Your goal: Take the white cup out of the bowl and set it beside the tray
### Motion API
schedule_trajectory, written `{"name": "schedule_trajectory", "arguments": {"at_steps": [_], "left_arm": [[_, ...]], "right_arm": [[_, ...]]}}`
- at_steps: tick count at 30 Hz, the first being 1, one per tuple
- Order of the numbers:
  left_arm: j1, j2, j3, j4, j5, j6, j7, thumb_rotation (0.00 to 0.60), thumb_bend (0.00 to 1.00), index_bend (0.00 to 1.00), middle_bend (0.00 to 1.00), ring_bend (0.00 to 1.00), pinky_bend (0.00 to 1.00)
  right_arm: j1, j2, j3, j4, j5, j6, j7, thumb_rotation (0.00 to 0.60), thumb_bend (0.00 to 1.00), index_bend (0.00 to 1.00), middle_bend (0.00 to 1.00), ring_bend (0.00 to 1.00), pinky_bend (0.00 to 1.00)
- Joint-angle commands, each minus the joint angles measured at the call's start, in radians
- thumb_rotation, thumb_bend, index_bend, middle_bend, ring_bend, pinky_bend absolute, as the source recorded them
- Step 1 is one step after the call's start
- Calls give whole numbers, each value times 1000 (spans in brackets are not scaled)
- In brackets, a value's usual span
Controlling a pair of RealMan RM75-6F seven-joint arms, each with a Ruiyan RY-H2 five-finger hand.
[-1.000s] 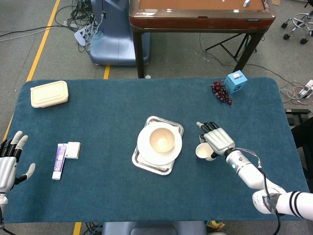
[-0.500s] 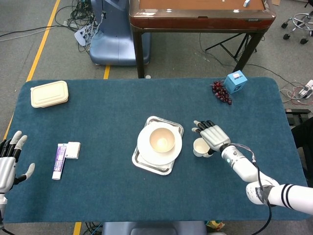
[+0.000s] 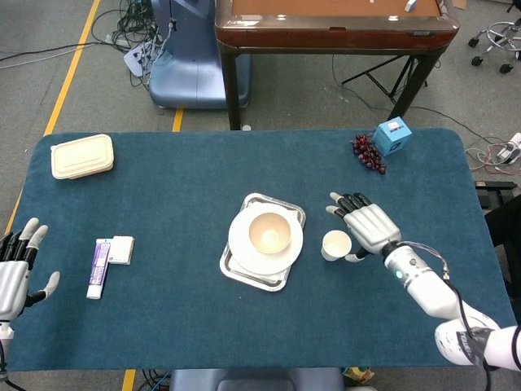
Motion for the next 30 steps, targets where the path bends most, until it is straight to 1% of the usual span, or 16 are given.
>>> {"name": "schedule_trajectory", "arguments": {"at_steps": [1, 3, 7, 11, 12, 15, 17, 18, 20, 22, 26, 30], "left_arm": [[0, 0, 0, -3, 0, 0, 2, 600, 324, 0, 0, 0, 0], [0, 1, 0, -8, -1, -1, 5, 600, 324, 0, 0, 0, 0], [-2, 3, 0, -17, 2, 0, 10, 600, 324, 0, 0, 0, 0], [-6, 3, 1, -28, 4, -4, 22, 600, 325, 0, 0, 0, 0], [-7, 3, 2, -32, 4, -8, 29, 600, 325, 0, 0, 0, 0], [-12, 4, 3, -40, 9, -11, 37, 600, 324, 0, 0, 0, 0], [-13, 4, 3, -42, 10, -11, 39, 600, 324, 0, 0, 0, 0], [-17, 2, 3, -45, 15, -14, 44, 600, 324, 0, 0, 0, 0], [-24, -1, 3, -46, 18, -21, 55, 600, 324, 0, 0, 0, 0], [-25, -8, 8, -32, 18, -28, 54, 600, 324, 0, 0, 0, 0], [-32, -24, 11, -25, 18, -37, 72, 600, 324, 0, 0, 0, 0], [-31, -23, 9, -32, 23, -26, 75, 600, 324, 0, 0, 0, 0]], "right_arm": [[-119, 93, -23, -103, -139, 161, 28, 600, 60, 0, 0, 0, 0], [-204, 107, -45, -106, -241, 279, 49, 600, 88, 0, 0, 0, 0], [-369, 93, -90, -66, -391, 504, 62, 600, 107, 0, 0, 0, 0], [-492, 56, -116, -15, -473, 661, 67, 600, 108, 0, 0, 0, 0], [-532, 36, -120, 10, -494, 712, 73, 600, 107, 0, 0, 0, 0], [-615, -19, -120, 81, -523, 813, 106, 600, 108, 0, 0, 0, 0], [-643, -43, -118, 115, -530, 844, 125, 600, 107, 0, 0, 0, 0], [-687, -73, -119, 161, -523, 880, 158, 600, 107, 5, 0, 0, 0], [-732, -111, -113, 228, -521, 918, 204, 600, 107, 17, 0, 0, 0], [-758, -128, -105, 263, -522, 938, 229, 600, 107, 22, 0, 0, 0], [-794, -136, -83, 290, -542, 975, 259, 600, 106, 21, 0, 0, 0], [-802, -142, -71, 288, -572, 971, 237, 600, 105, 21, 0, 0, 0]]}}
